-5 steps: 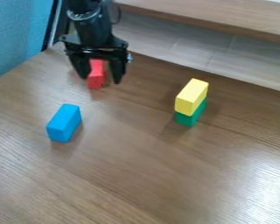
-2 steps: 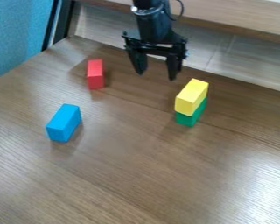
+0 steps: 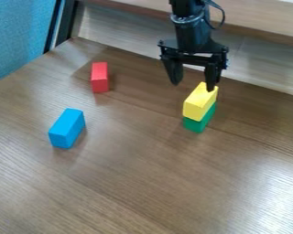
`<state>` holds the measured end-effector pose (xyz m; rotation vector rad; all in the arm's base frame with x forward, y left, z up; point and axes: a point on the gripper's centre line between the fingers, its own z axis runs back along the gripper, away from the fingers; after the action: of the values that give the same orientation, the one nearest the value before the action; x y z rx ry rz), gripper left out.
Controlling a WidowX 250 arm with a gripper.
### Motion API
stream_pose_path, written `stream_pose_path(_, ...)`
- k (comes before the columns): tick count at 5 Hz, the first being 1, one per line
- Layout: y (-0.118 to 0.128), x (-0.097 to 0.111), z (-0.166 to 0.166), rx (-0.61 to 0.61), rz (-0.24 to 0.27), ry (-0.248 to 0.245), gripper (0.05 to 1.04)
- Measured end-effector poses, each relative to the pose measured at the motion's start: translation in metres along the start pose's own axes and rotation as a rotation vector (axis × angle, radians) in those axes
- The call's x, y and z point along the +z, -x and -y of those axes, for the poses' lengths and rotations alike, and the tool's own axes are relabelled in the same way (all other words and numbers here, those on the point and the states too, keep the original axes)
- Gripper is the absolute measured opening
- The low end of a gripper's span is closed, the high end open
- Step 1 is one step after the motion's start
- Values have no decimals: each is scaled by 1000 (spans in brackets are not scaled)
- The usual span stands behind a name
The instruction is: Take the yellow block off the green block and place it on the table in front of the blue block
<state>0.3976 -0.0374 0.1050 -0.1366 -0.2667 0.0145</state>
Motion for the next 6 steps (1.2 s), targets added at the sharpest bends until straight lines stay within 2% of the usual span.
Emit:
stream_pose_path(1,1,-9,9,-7,-17,1,1000)
stream_pose_path(3,-3,-18,10,-10,-27,-48,1000)
stream_pose_path(4,0,-30,6,2,-54,-66,1000)
stream_pose_path(5,1,-32,5,13,-57,-75,1000)
stream_pose_path(6,2,-39,4,24,-69,-76,939)
